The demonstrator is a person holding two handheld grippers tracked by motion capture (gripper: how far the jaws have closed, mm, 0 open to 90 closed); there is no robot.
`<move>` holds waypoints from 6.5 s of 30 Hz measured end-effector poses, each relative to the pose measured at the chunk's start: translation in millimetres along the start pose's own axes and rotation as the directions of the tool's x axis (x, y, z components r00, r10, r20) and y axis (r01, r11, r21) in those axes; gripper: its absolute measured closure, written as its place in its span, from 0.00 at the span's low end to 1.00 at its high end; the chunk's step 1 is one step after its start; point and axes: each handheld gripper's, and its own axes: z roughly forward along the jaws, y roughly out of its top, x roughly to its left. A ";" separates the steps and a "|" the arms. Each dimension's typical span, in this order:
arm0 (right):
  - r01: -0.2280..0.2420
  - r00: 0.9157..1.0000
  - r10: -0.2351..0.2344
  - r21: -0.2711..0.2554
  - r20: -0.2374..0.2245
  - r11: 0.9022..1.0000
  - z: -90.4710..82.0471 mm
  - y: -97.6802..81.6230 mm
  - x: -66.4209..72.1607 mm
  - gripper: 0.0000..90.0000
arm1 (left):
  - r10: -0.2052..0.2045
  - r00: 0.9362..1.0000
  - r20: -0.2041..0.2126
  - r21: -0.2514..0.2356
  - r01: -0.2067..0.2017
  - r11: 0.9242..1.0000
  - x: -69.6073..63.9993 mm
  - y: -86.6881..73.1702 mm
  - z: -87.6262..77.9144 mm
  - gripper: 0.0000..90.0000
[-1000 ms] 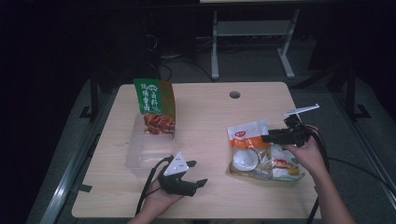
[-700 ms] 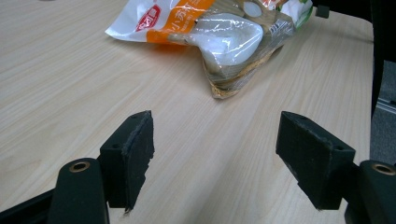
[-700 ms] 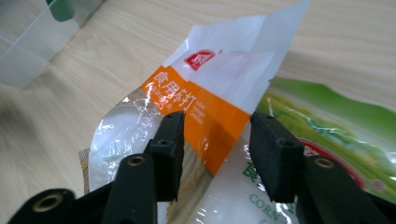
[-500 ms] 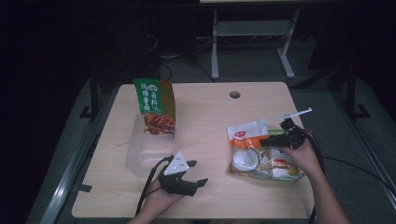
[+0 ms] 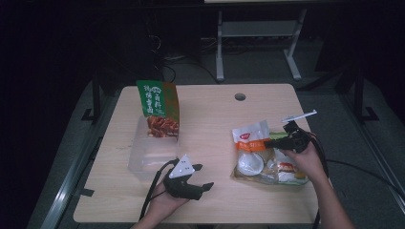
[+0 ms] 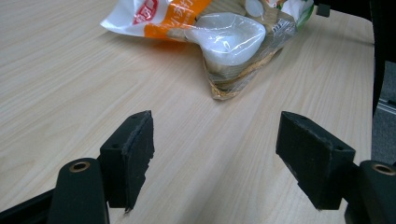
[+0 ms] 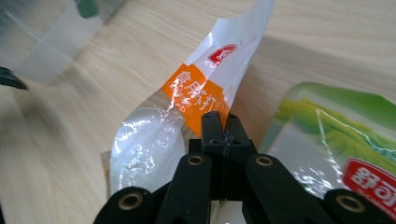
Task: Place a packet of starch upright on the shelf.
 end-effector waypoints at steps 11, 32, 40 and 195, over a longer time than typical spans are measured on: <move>0.088 0.995 -0.093 -0.089 -0.045 0.992 -16.1 6.9 34.2 1.00 | -0.010 1.000 0.026 0.000 0.010 1.000 -1.7 5.9 5.2 0.31; 0.256 0.950 -0.285 -0.206 -0.128 0.945 -15.7 19.3 98.2 1.00 | -0.059 0.998 0.028 0.001 0.059 0.998 7.8 19.6 28.1 0.31; 0.246 0.945 -0.283 -0.220 -0.161 0.944 -14.7 7.7 88.3 1.00 | -0.126 0.991 0.041 -0.002 0.126 0.992 18.5 25.7 49.5 0.36; 0.326 0.878 -0.365 -0.171 -0.311 0.930 203.4 142.5 221.6 0.94 | 0.060 0.996 0.065 0.036 -0.062 0.997 -23.2 -13.3 -8.4 0.40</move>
